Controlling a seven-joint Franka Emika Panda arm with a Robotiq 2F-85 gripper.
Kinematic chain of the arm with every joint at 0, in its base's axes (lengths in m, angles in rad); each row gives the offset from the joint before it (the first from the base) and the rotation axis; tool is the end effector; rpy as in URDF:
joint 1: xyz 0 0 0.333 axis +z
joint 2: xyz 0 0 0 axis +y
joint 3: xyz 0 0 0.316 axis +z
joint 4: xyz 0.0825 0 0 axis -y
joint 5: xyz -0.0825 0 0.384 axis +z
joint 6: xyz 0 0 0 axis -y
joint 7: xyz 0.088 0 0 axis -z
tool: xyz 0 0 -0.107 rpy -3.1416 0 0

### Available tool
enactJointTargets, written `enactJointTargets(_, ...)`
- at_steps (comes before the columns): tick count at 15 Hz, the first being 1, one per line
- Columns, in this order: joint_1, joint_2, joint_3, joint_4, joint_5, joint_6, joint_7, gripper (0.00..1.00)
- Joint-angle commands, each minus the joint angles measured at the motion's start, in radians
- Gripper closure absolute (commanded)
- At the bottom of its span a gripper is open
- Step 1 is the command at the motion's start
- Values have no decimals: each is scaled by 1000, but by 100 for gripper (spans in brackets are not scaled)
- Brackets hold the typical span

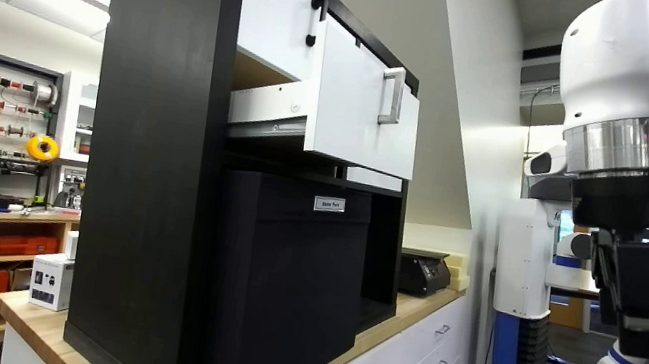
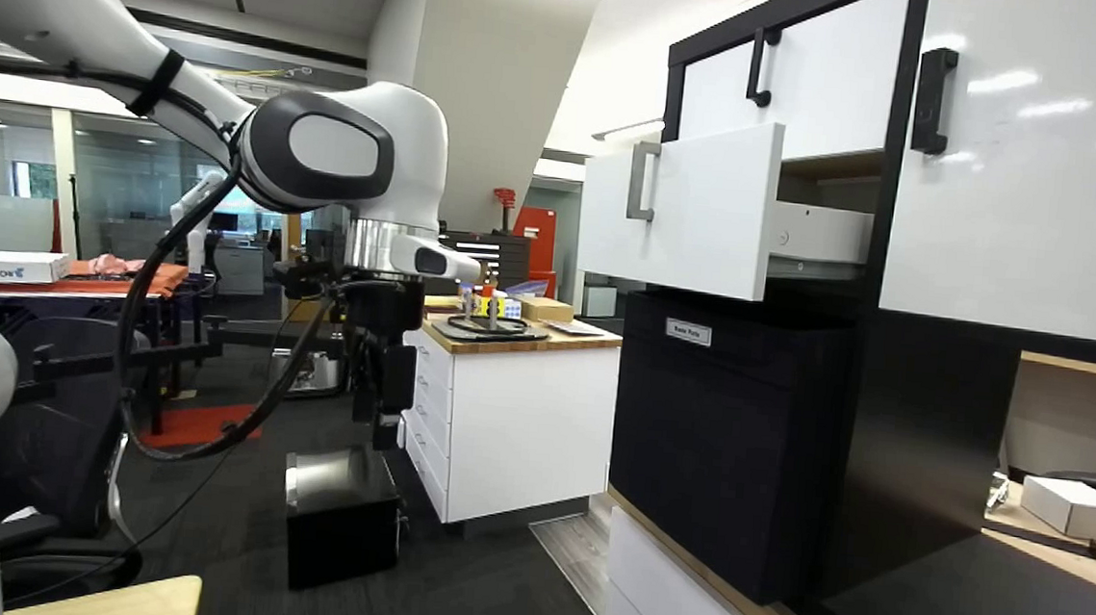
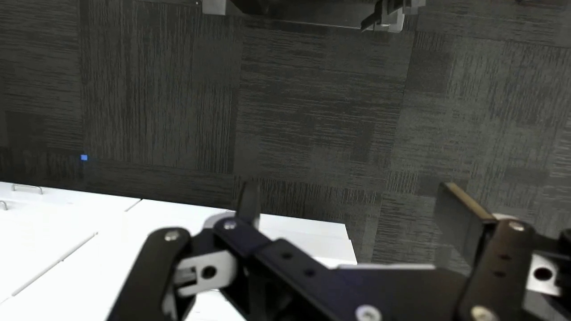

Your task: Close the bottom drawer

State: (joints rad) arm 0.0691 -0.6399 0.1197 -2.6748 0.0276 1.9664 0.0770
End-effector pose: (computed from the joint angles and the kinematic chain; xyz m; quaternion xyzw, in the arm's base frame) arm 0.3326 0.0638 0.4234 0.9984 0.0370 -0.0327 0.0273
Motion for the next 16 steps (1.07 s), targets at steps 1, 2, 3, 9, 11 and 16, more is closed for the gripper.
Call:
enactJointTargets(1,5,-33,-19,46,5,3,-1,0)
enactJointTargets(2,2,-41,-21,61,2,2,1,0)
enactJointTargets(3,-2,-50,-25,78,0,2,2,0)
enactJointTargets(9,-13,-97,-32,149,-13,99,4,0)
enactJointTargets(11,-13,-104,-23,163,-21,154,8,0)
enactJointTargets(16,-5,-89,-19,176,-17,181,2,0)
